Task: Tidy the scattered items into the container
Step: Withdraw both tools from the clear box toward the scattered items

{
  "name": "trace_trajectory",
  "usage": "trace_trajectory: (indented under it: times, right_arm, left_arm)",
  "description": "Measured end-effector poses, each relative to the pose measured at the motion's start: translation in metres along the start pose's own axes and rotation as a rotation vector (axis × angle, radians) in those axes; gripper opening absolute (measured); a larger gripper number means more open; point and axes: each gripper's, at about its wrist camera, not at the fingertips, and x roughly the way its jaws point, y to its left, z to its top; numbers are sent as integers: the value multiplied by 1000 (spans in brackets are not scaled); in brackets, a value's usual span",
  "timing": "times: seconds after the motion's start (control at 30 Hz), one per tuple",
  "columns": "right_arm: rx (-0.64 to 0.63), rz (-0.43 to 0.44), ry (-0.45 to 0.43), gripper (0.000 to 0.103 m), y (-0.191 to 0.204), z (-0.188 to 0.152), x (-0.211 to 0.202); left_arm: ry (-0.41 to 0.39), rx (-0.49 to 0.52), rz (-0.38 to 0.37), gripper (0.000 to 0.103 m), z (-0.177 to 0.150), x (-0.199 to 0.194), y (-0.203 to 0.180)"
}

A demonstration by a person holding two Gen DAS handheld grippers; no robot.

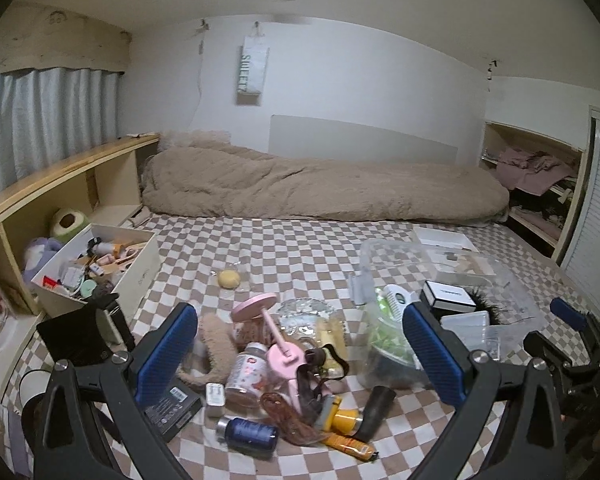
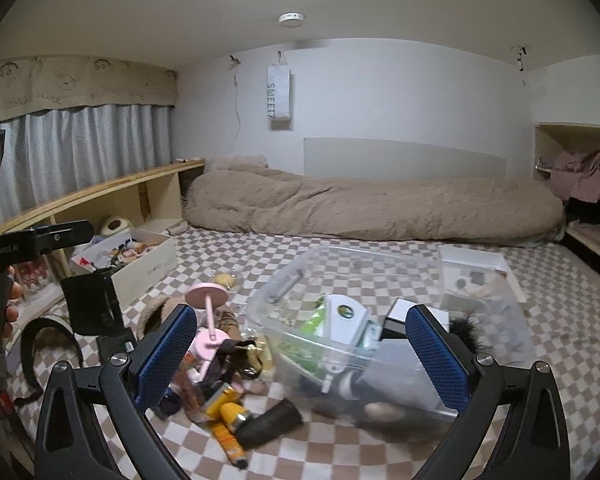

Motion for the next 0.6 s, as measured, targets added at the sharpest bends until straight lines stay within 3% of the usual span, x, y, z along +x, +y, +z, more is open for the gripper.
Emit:
trace_trajectory:
  times: [0.17,0.33,0.6]
  right_arm:
    - [-11,24,-23,103,15,-19,9]
    - [-42,24,5,103,30,-49,22]
    - [-66,44,189,103,48,-108,57]
  left_arm:
    - [-19,0,18,103,-8,-1,12]
    - [13,38,68,103,-15,7,13]
    - [139,49,76,103,-37,38,25]
